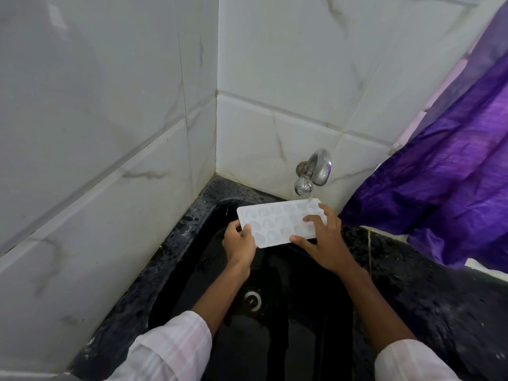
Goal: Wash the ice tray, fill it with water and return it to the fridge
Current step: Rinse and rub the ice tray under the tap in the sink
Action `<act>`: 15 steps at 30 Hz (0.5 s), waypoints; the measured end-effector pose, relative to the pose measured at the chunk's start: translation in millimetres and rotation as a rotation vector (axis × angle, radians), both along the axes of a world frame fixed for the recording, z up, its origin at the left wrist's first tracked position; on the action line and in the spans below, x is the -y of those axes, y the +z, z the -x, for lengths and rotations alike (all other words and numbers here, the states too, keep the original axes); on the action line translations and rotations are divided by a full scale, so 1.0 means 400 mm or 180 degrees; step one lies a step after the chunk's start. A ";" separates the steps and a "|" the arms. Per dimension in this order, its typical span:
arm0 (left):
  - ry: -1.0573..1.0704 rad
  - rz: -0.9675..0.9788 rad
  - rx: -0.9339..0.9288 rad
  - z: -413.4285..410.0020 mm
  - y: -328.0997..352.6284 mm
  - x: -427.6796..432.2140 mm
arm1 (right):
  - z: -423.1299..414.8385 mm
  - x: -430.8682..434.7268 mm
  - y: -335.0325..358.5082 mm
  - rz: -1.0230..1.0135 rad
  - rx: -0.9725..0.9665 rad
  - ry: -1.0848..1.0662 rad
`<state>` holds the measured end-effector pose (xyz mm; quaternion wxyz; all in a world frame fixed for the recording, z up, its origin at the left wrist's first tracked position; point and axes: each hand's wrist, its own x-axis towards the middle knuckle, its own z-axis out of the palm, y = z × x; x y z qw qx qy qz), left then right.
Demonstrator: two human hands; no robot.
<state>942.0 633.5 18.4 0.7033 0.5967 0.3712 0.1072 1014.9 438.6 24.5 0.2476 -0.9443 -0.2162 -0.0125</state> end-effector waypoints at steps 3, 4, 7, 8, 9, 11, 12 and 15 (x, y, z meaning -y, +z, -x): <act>0.0080 0.0011 -0.0089 -0.007 -0.002 -0.003 | 0.000 -0.003 -0.002 -0.0028 -0.0095 0.0036; 0.0110 0.0012 -0.0111 -0.011 -0.003 -0.004 | 0.001 -0.005 -0.002 -0.0037 -0.0117 0.0050; 0.0159 0.0032 -0.0142 -0.018 -0.004 -0.006 | -0.001 -0.008 -0.003 -0.0072 -0.0080 0.0131; 0.0169 0.0032 -0.0148 -0.019 -0.003 -0.006 | -0.003 -0.008 -0.003 -0.0079 -0.0028 0.0171; 0.0179 0.0034 -0.0151 -0.019 -0.002 -0.005 | -0.004 -0.009 -0.003 -0.0073 0.0035 0.0219; 0.0182 0.0017 -0.0146 -0.022 0.000 -0.004 | -0.007 -0.012 -0.004 0.0011 0.0131 0.0306; 0.0176 0.0012 -0.0140 -0.023 0.001 -0.002 | -0.009 -0.014 -0.006 0.0098 0.0152 0.0320; 0.0160 0.0042 -0.0126 -0.022 0.006 0.003 | -0.018 -0.017 -0.013 0.0409 0.0123 0.0274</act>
